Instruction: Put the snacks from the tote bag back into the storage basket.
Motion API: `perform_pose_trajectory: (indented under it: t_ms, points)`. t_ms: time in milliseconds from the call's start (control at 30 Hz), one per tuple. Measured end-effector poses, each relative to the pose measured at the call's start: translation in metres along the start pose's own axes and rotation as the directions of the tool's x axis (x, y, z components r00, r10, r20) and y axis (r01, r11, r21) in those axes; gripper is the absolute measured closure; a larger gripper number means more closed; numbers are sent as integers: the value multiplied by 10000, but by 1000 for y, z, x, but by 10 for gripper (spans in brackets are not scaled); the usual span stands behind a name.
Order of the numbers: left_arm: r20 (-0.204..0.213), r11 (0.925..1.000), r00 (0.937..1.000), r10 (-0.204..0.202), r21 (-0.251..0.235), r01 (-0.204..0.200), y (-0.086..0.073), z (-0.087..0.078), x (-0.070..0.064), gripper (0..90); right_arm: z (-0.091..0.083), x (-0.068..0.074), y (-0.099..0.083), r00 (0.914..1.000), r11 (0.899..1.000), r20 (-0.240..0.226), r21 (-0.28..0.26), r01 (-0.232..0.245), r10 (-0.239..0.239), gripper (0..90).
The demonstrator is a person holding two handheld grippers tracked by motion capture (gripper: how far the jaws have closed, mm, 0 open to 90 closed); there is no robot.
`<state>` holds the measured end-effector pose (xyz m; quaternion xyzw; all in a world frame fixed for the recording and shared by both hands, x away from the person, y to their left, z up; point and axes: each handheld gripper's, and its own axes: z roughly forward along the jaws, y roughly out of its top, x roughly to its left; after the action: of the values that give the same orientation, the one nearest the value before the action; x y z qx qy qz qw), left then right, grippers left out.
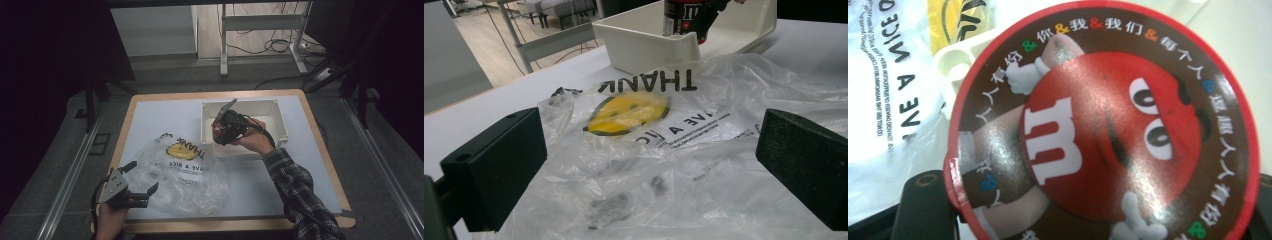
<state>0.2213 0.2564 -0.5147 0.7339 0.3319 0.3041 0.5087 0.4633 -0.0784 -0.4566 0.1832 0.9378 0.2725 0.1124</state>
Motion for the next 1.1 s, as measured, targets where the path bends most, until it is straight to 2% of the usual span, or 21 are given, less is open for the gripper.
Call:
perform_pose_trajectory:
  t_ms: [400,1100]
  points:
    - [-15,10000,10000,9,-7,-9,0,0,0,0,13,-5,3,9998,10000,-170,8,38,-37,255]
    - [-16,10000,10000,11,-29,-11,0,0,0,0,29,-8,4,9997,9998,-137,92,181,-180,255]
